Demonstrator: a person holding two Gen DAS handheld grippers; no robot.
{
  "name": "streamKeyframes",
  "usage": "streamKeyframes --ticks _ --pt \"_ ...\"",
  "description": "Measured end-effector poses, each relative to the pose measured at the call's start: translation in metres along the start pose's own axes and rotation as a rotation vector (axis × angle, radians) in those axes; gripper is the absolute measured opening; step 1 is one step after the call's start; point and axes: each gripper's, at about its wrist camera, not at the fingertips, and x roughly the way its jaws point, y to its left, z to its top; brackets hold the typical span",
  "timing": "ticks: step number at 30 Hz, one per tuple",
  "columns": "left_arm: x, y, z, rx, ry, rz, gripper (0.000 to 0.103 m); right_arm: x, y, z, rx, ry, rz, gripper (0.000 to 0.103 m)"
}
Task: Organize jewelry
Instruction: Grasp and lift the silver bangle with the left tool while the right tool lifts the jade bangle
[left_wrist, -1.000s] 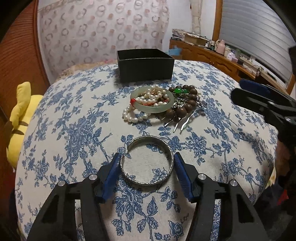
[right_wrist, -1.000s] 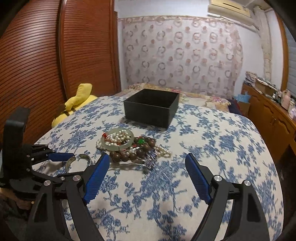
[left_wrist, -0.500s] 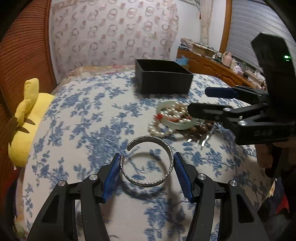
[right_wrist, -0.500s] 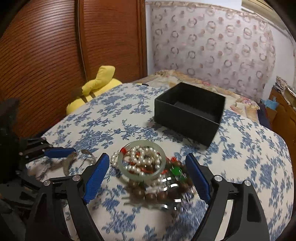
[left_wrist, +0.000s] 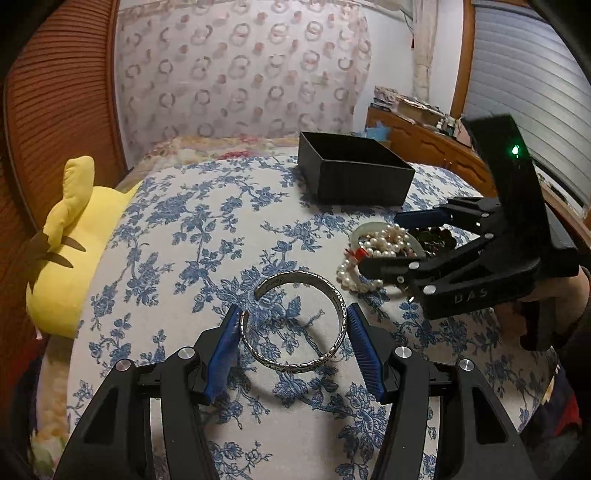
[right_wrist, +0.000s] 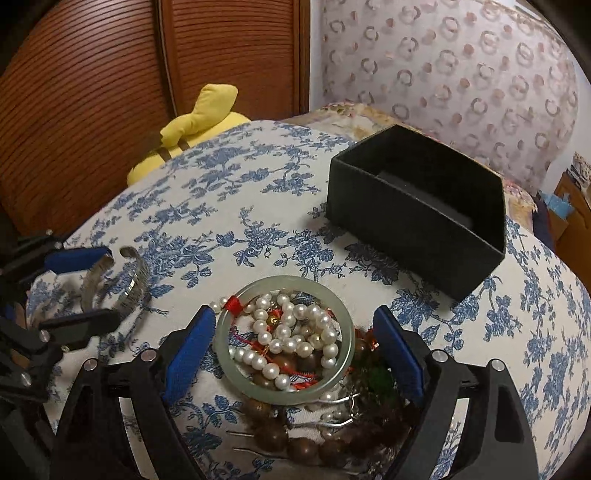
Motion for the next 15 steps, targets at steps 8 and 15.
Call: streamKeyframes --ticks 8,15 --pt "-0.001 0.002 0.006 -0.009 -0.012 0.006 0.055 0.002 0.006 0.000 -0.047 0.013 0.012 0.075" --pt "0.001 -0.004 0.020 0.005 -0.034 0.000 0.055 -0.023 -0.004 -0.001 -0.023 -0.062 0.022 0.074"
